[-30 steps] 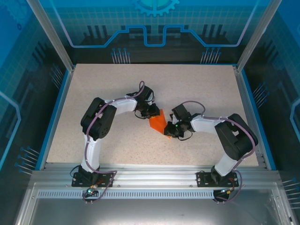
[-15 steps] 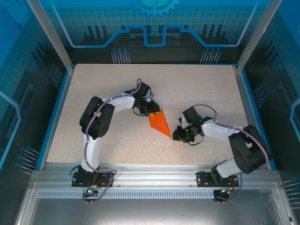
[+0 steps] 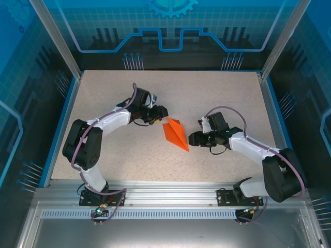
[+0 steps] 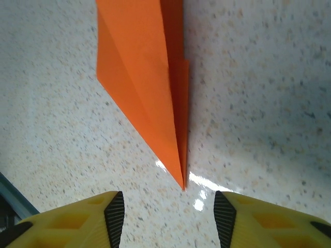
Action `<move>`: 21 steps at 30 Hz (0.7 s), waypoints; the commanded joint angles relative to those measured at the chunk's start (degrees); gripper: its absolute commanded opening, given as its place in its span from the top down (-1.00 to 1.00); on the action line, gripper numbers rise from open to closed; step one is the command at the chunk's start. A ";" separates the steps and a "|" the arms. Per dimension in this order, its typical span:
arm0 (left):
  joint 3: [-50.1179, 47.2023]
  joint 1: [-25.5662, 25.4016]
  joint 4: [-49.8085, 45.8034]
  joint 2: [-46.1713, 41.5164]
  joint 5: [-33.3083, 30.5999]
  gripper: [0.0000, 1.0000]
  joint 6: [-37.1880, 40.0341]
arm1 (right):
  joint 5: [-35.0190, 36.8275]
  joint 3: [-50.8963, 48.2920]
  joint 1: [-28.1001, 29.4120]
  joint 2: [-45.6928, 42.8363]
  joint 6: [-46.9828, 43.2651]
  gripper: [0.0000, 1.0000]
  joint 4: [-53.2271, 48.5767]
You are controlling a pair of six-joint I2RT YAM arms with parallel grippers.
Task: Fold a paper plane with a square sheet of paper (fold left side to right side)
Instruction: Turn over the paper at the center of the table.
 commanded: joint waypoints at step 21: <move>6.47 -4.06 12.33 16.08 6.21 0.54 -4.86 | -7.85 -5.14 -4.75 -10.26 3.41 -0.14 8.39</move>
